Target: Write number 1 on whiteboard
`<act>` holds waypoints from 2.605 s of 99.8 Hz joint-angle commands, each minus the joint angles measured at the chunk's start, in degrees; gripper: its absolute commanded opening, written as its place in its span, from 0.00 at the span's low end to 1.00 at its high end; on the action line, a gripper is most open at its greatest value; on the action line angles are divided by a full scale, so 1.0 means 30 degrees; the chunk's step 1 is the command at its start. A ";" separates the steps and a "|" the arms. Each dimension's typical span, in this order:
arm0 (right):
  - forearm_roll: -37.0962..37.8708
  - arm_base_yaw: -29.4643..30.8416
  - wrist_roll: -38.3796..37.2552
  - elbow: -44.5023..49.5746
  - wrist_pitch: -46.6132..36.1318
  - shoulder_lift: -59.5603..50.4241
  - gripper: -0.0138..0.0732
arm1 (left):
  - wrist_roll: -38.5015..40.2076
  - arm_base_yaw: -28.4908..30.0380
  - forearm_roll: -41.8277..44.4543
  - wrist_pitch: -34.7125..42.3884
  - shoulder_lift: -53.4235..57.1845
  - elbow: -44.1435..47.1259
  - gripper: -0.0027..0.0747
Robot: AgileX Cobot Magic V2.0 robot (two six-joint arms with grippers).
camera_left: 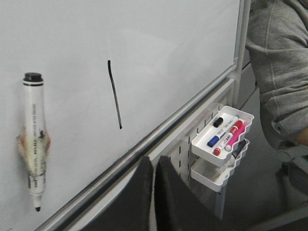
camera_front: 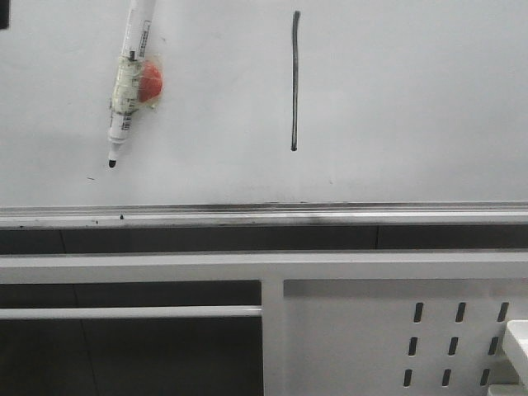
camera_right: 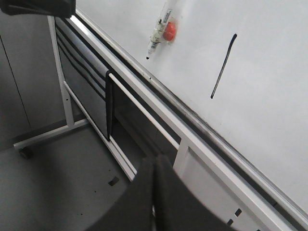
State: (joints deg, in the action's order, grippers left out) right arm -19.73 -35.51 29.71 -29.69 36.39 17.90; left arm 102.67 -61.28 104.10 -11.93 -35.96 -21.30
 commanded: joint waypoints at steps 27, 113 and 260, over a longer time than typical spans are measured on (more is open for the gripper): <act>-0.0268 0.0132 0.0061 -0.0430 -0.1458 0.0117 0.08 | 0.0042 1.1357 0.0374 0.5704 0.5322 -0.0541 0.01; -0.0268 0.0132 0.0061 -0.0430 -0.1458 0.0117 0.08 | -1.9626 1.7079 -1.9987 0.5164 0.6036 -0.0541 0.01; -0.0268 0.0132 0.0061 -0.0430 -0.1428 0.0117 0.08 | -3.5136 1.9722 -3.5202 -0.1400 1.2540 0.7846 0.01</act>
State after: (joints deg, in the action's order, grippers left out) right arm -19.73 -35.51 29.67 -29.69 36.39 17.90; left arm -2.66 -2.22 -1.94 -19.14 0.35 0.19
